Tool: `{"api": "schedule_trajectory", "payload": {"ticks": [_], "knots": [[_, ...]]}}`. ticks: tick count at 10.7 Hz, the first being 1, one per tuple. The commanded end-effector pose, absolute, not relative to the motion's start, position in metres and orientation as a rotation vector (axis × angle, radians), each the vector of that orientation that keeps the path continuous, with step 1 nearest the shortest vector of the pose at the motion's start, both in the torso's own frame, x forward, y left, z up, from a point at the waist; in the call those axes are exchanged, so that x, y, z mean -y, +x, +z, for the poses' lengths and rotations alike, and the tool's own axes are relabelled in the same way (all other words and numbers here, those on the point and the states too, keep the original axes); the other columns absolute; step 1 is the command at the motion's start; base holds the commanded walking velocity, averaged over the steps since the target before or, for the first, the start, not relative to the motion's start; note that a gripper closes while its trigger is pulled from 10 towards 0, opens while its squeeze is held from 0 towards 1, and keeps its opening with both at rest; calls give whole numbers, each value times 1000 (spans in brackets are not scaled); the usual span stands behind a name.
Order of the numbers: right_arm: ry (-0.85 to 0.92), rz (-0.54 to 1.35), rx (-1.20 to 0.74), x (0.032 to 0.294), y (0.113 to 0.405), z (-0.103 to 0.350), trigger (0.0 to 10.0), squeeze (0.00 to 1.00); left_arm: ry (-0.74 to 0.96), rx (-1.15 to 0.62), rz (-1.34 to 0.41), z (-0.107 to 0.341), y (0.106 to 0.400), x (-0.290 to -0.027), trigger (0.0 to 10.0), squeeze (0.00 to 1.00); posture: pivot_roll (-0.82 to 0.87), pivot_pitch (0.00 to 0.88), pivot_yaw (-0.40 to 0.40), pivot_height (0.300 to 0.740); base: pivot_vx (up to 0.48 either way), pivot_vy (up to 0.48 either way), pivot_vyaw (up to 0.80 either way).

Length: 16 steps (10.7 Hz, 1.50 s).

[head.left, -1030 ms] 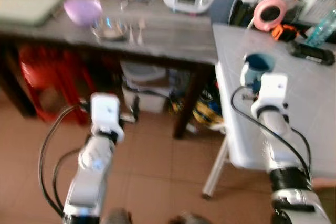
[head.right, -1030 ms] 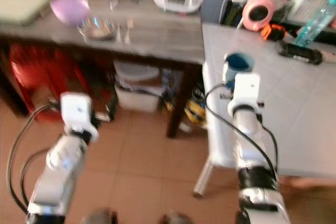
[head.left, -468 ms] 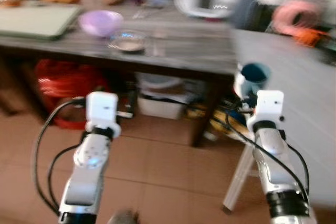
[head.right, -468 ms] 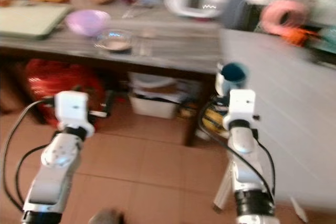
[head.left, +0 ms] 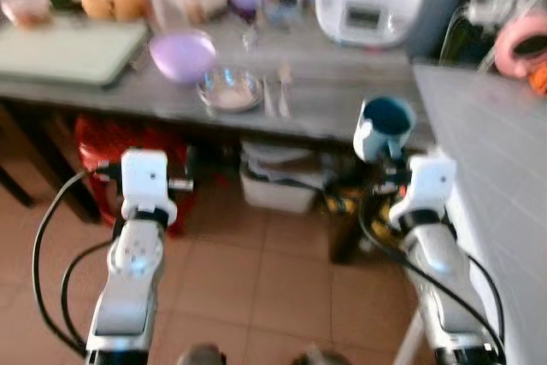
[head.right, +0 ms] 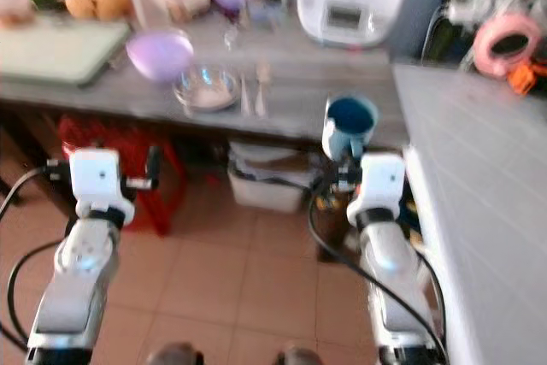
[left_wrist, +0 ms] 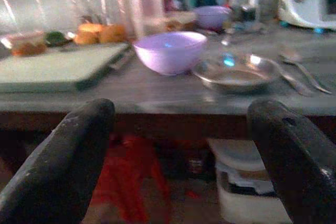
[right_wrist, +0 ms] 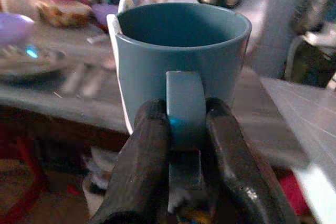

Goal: Setting the table

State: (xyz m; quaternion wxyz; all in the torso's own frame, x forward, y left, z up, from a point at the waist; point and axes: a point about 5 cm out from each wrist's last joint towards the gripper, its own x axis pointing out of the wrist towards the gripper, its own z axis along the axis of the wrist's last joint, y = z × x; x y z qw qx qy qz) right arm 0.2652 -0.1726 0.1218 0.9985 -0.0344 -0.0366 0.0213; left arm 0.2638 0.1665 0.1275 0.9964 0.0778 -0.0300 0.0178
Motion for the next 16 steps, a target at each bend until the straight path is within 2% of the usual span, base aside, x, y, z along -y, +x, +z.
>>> {"api": "schedule_trajectory", "payload": {"ticks": [1,5,7,12,15,16], "knots": [[-57,72,107,164,268,132,10000,0,191,72,30,130,264,-169,10000,0,52,0,-44,740,251,409,0],[-107,112,138,158,268,140,10000,0,228,109,-17,135,266,-157,10000,0,54,0,-41,740,476,0,0],[-132,78,131,163,267,138,10000,0,222,109,-34,134,261,-155,10000,0,55,0,-37,740,480,0,0],[-248,94,205,158,270,148,10000,0,199,130,-37,139,256,-154,10000,0,58,0,-38,740,469,0,0],[-262,71,204,160,272,148,10000,0,183,129,-42,139,254,-154,10000,0,65,0,-39,740,455,0,0],[-267,41,209,163,278,149,10000,0,155,142,-28,142,251,-158,10000,0,72,0,-38,740,0,0,0]]}}
